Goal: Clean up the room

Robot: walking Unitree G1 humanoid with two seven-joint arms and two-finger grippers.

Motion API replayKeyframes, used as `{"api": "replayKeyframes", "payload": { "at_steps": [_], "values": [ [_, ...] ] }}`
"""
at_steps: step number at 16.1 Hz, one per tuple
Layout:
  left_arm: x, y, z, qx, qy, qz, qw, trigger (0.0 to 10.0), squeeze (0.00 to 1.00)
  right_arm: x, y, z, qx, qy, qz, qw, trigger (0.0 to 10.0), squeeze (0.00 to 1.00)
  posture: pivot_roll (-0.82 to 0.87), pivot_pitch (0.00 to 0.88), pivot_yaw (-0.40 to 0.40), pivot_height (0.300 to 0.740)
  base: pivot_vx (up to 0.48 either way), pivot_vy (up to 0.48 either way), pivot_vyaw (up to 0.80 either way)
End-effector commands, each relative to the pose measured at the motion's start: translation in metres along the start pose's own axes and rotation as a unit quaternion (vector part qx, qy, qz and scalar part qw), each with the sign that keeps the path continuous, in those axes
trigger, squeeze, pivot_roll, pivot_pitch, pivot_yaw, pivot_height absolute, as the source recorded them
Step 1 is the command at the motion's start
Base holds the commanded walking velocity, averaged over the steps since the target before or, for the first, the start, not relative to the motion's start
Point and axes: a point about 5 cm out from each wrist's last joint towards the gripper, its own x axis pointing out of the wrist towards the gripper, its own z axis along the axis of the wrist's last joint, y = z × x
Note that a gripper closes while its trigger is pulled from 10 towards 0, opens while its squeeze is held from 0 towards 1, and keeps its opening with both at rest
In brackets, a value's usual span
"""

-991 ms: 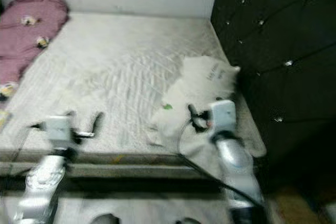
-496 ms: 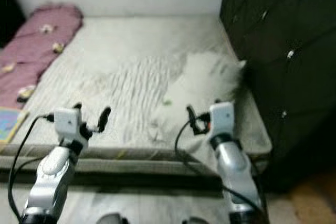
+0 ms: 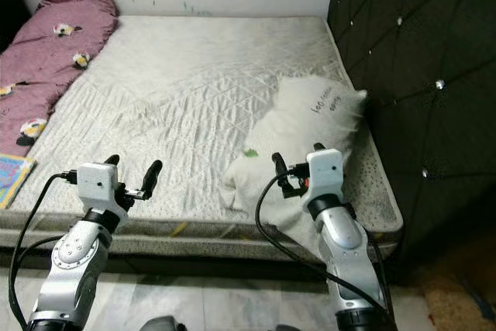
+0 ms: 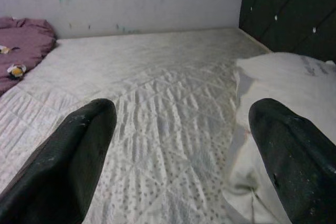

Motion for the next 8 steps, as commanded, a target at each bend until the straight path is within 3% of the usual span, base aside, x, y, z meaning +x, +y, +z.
{"api": "replayKeyframes", "payload": {
  "at_steps": [1, 8],
  "values": [
    [-0.0002, 0.0030, 0.0033, 0.005, -0.007, -0.001, 1.000, 10.0, 0.00, 0.0021, 0.0009, 0.0037, -0.002, -0.007, 0.004, 1.000, 10.0, 0.00, -0.06, 0.000, 0.012, 0.740, 0.352, 0.000, 0.00],
    [-0.0010, 0.0035, 0.0010, 0.007, -0.001, 0.006, 1.000, 10.0, 0.00, 0.0017, 0.0004, 0.0034, -0.005, -0.007, 0.004, 1.000, 10.0, 0.00, -0.06, 0.000, 0.009, 0.740, 0.344, 0.000, 0.00]
  ]
}}
